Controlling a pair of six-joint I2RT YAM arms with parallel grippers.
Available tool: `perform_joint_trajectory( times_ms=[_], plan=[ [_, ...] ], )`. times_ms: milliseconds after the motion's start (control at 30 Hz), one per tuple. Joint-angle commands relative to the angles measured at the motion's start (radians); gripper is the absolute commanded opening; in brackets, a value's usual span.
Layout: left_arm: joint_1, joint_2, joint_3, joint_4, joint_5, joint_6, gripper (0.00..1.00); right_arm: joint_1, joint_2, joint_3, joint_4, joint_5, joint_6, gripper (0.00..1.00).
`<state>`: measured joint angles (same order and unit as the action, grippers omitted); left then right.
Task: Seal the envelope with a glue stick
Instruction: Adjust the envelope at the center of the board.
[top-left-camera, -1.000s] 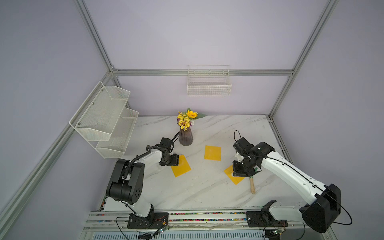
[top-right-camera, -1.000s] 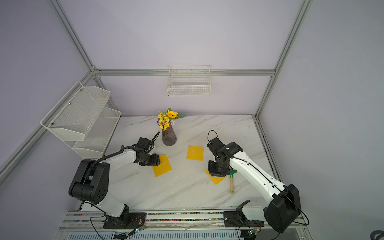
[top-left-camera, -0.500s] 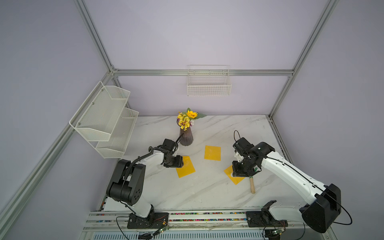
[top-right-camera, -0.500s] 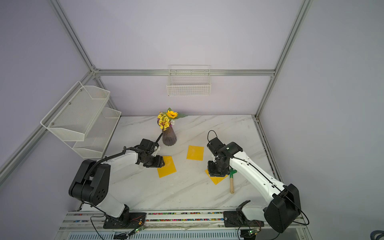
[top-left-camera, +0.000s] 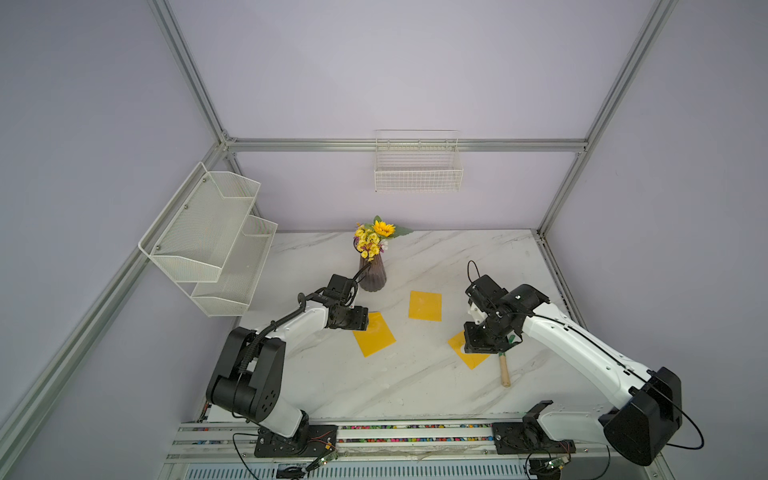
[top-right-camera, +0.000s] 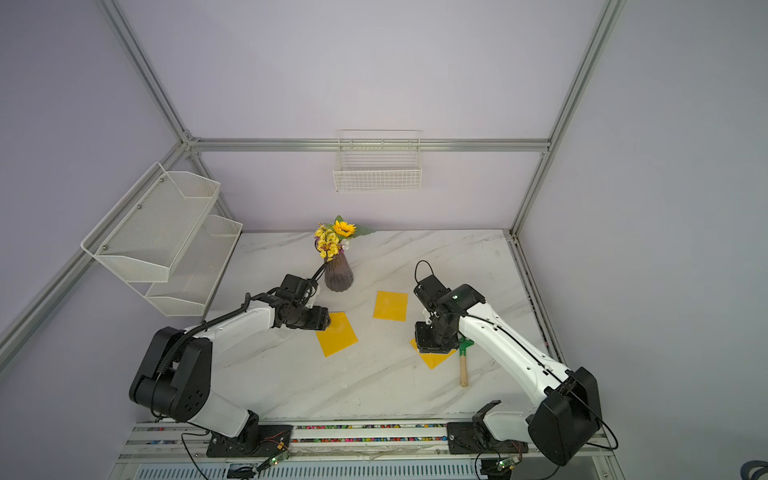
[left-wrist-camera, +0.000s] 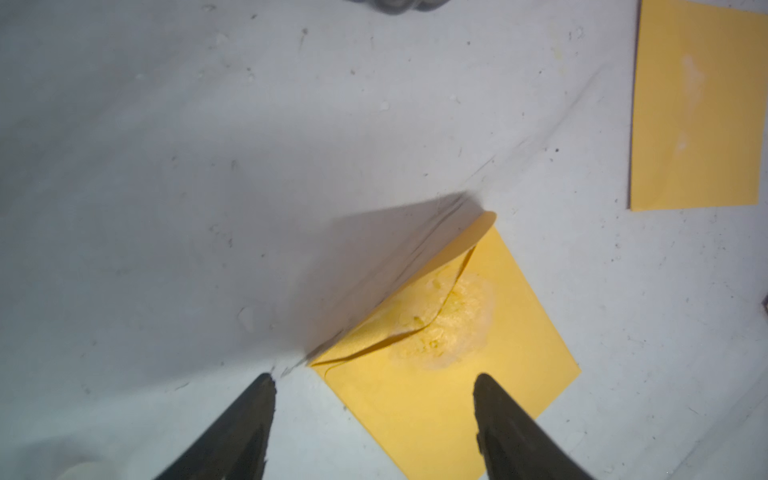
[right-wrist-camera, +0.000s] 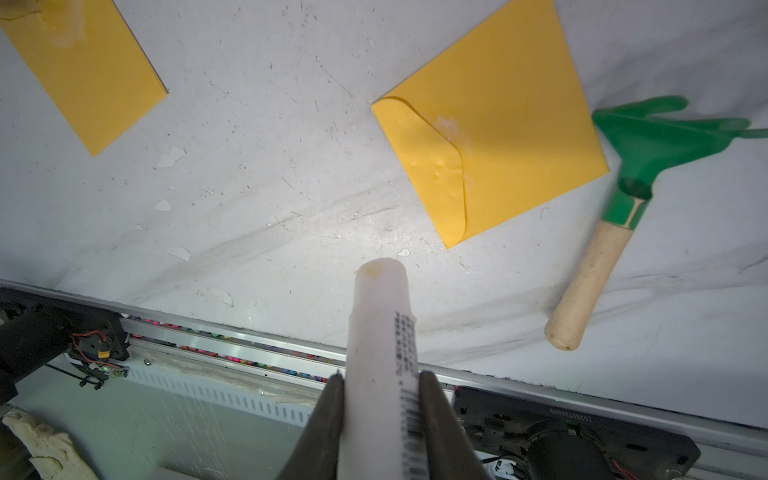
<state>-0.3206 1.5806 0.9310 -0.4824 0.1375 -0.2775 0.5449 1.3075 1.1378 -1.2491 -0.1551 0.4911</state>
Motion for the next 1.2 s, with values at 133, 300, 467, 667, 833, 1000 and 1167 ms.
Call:
perform_joint_trajectory(
  times_ms=[133,300,467,667,833,1000,1167],
  plan=[
    [0.003,0.084,0.043,0.013,0.144,0.032,0.7,-0.004,0.001,-0.013,0.023,-0.018,0.001,0.0],
    [-0.006,0.001,-0.032,0.005,0.166,0.01,0.66,-0.004,-0.004,-0.02,0.022,-0.021,0.007,0.0],
    [-0.049,-0.058,-0.113,0.02,0.086,-0.028,0.54,-0.005,0.009,-0.014,0.025,-0.031,0.005,0.0],
    [-0.09,-0.083,-0.16,0.029,0.036,-0.062,0.38,-0.004,0.015,0.001,0.02,-0.034,0.007,0.0],
    [-0.103,-0.099,-0.192,0.022,0.001,-0.077,0.3,-0.004,0.013,0.0,0.013,-0.04,0.013,0.0],
    [-0.106,-0.084,-0.2,0.025,-0.001,-0.084,0.23,-0.004,0.0,-0.001,0.018,-0.037,0.019,0.0],
    [-0.113,-0.074,-0.201,0.028,-0.021,-0.1,0.14,-0.004,0.009,0.007,0.023,-0.038,0.02,0.0]
  ],
)
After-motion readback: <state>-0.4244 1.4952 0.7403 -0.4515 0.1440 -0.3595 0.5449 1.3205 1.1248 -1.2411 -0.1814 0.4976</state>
